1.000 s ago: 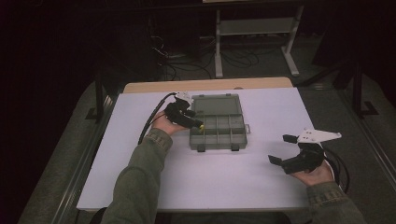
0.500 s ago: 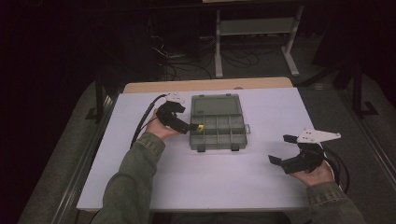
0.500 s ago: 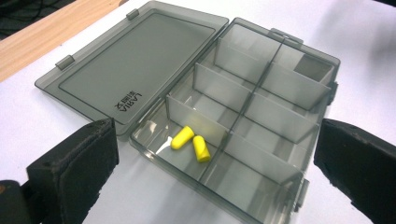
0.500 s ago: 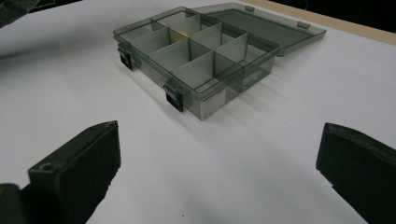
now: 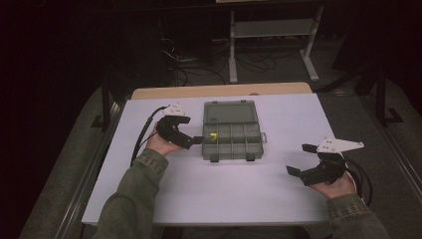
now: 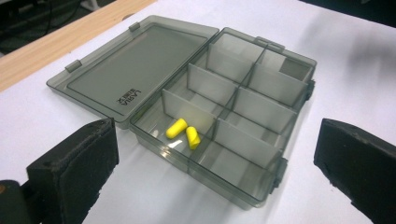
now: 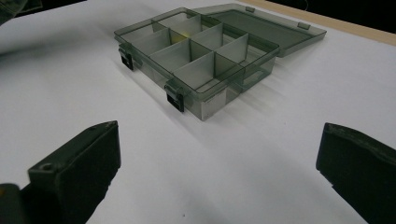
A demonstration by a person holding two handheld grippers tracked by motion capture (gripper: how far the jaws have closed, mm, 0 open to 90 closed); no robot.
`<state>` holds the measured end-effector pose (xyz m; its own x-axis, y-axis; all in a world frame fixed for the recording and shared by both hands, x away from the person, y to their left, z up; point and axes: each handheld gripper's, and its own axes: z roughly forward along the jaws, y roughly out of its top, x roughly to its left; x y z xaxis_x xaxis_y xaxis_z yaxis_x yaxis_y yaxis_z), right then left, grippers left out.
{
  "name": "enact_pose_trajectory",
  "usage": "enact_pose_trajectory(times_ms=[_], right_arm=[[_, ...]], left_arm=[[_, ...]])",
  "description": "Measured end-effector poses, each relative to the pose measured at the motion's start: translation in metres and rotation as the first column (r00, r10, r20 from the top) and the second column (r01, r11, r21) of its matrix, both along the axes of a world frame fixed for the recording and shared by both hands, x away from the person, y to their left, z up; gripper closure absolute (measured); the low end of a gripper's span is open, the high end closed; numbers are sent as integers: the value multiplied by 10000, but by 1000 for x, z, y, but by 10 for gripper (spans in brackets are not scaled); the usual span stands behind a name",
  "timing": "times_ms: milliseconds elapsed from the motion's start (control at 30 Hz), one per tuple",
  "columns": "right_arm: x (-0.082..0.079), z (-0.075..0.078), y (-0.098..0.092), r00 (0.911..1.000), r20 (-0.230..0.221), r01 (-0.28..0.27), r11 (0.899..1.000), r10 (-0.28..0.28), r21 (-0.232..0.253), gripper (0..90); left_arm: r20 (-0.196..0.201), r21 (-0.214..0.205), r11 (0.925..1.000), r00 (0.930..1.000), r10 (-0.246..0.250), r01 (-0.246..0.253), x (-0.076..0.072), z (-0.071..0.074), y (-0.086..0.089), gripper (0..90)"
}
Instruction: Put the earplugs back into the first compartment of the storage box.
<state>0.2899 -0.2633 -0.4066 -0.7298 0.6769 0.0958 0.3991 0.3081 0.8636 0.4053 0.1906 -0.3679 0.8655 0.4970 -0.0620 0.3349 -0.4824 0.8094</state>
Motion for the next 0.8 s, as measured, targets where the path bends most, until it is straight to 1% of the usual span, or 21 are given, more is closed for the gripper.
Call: enact_pose_trajectory(times_ms=[133,333,500,667,733,800], right_arm=[[0,0,1,10000,1,-18,10000,18,-13,0],[0,0,1,10000,-6,-46,10000,46,-27,0],[0,0,1,10000,1,-39,10000,39,-13,0],[0,0,1,10000,11,-55,10000,56,-24,0],[0,0,1,10000,20,-62,10000,62,-36,0],[0,0,1,10000,8,-52,10000,52,-27,0]], left_arm=[[76,-42,9999,9999,-107,108,-7,2,5,0],[314,-249,9997,9995,77,-69,-17,4,17,0],[357,-289,9995,9992,170,-160,-25,2,28,0],[392,-329,9994,9991,136,-123,-33,0,37,0],[437,-390,9992,9990,111,-94,-37,-1,43,0],[481,-473,9987,9987,195,-172,-41,-2,49,0]])
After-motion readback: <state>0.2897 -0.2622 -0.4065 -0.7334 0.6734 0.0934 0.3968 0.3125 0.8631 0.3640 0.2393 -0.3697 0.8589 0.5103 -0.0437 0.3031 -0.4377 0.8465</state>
